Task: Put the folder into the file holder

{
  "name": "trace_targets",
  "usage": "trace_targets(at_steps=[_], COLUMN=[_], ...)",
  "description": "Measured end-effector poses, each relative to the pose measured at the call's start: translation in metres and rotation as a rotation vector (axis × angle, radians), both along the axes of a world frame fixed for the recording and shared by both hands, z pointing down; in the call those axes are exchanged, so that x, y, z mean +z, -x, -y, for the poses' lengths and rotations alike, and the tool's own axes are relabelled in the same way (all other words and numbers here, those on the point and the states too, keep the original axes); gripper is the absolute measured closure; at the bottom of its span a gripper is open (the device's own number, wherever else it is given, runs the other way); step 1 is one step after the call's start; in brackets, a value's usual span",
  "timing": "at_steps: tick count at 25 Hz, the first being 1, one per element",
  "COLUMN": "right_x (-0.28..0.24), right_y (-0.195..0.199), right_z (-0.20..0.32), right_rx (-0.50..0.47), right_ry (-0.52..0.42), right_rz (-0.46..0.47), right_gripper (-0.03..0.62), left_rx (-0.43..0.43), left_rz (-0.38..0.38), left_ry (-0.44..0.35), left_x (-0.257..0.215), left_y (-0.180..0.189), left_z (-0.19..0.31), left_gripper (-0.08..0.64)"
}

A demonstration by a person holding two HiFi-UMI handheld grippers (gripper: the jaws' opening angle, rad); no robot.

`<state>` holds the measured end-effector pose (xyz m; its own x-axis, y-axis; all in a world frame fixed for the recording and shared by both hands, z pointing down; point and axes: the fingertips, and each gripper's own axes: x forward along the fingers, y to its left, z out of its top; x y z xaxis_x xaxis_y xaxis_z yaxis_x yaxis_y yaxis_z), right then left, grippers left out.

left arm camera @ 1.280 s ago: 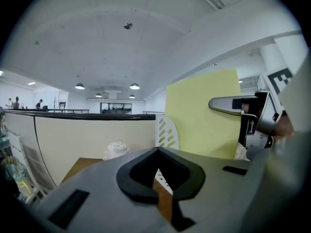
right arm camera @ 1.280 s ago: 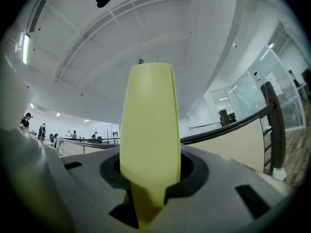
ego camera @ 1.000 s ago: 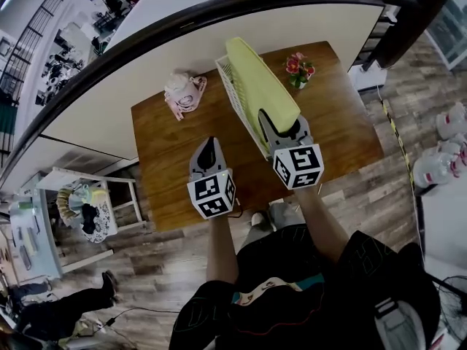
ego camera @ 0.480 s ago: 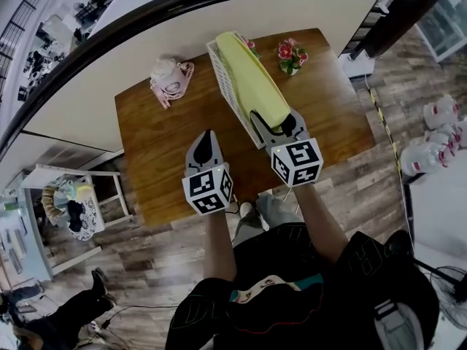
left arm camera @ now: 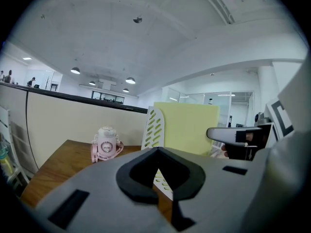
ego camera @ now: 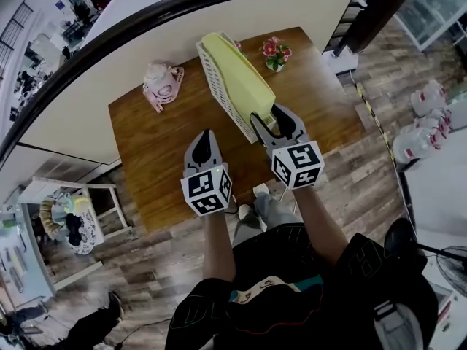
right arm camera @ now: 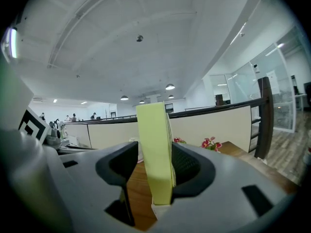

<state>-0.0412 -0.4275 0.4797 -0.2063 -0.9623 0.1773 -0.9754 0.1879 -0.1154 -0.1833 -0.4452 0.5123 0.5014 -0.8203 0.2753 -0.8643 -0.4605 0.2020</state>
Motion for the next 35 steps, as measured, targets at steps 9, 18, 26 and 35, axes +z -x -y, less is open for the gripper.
trace_targets(at_steps=[9,18,26,35], right_x=[-0.023,-0.029,-0.037,-0.053], right_y=[-0.030,-0.061,-0.082,-0.068], right_z=[-0.033,-0.042,-0.046,-0.036], right_rx=[0.100,0.125,0.131,0.064], right_ry=[-0.034,-0.005,-0.028,-0.104], right_rz=[-0.040,-0.056,-0.059,-0.078], right_gripper=[0.539,0.589,0.589,0.589], left_rx=[0.058,0.078,0.062,0.015], left_rz=[-0.038,-0.024,-0.007,-0.015], left_ry=[-0.044,-0.079,-0.119,-0.134], left_x=[-0.020,-0.037,-0.049,-0.053], left_y=[-0.023,-0.053,-0.068,-0.057], left_z=[-0.012,-0.015,-0.022,-0.017], left_gripper=[0.566,0.566,0.566,0.566])
